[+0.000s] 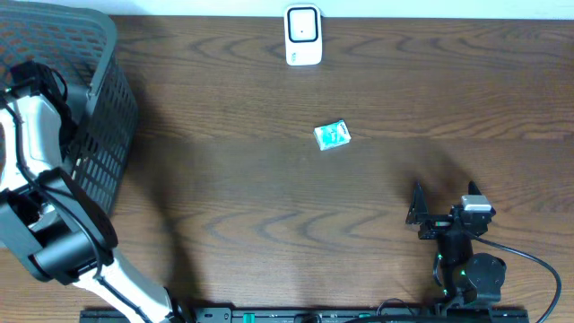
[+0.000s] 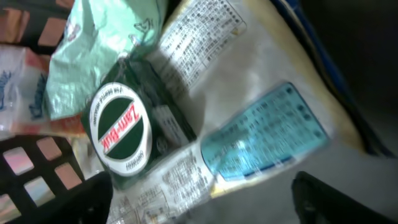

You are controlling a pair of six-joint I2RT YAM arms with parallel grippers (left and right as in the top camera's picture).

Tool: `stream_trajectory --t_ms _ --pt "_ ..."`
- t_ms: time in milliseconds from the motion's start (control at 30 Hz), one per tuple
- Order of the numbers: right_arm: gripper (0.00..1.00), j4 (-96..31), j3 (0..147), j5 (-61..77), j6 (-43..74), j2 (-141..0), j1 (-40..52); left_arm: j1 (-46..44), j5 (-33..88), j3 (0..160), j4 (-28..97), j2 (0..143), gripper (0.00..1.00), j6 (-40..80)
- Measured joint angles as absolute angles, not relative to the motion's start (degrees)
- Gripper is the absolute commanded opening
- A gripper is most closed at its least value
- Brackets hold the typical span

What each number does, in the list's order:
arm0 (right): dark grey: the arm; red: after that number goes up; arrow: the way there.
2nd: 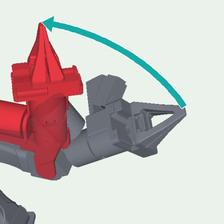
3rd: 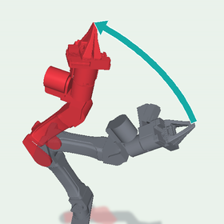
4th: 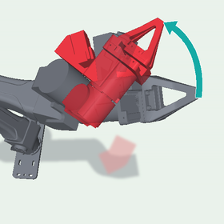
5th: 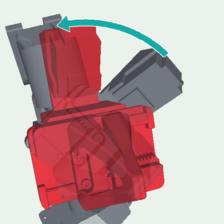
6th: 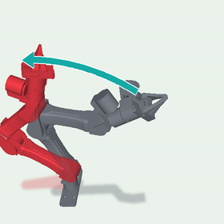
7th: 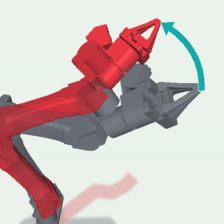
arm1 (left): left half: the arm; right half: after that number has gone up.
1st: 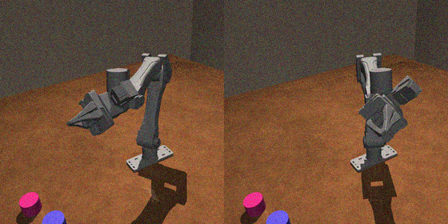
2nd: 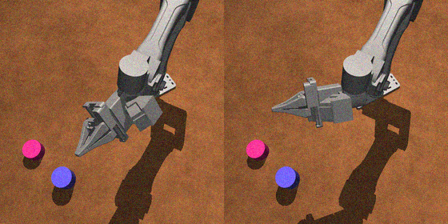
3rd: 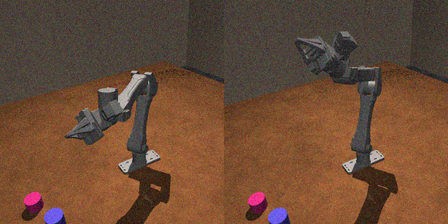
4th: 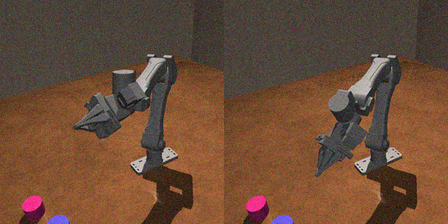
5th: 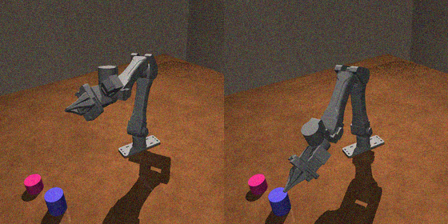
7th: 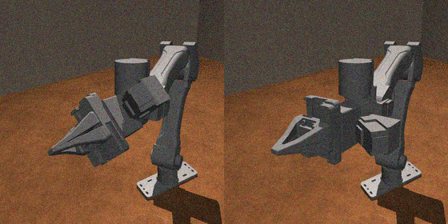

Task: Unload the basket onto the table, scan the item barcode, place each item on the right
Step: 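Grasp a yellow snack bag inside the basket with the left gripper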

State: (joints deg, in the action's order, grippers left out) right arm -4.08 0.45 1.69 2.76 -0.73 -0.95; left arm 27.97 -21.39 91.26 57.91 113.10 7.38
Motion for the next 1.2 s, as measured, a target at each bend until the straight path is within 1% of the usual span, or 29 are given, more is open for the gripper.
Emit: stream_trajectory --t_ms 67,133,167,667,833,1067,1200 --pt "0.99 -4.1 0.4 1.7 2.7 -0.7 -1.0 28.0 -22.5 91.3 56.9 114.7 0.86 7.4" --pt "0.99 -4.1 0.4 1.7 2.7 -0.7 -1.0 28.0 -22.9 91.3 56.4 116.0 0.74 7.2" --pt "0.99 -4.1 0.4 1.7 2.7 -0.7 -1.0 28.0 -23.1 91.3 56.2 116.7 0.72 7.0" --pt "0.99 -4.1 0.4 1.7 2.7 -0.7 -1.0 26.9 -30.6 91.3 57.6 117.6 0.72 6.4" --pt "0.99 -4.1 0.4 1.7 2.7 -0.7 -1.0 24.5 -33.4 91.3 57.7 117.6 0.72 7.6" --pt "0.99 -4.1 0.4 1.7 2.7 -0.7 -1.0 20.2 -33.6 91.3 58.1 116.9 0.72 7.9" --pt "0.99 -4.1 0.4 1.7 2.7 -0.7 -1.0 18.5 -31.7 91.3 58.0 116.8 0.67 7.9"
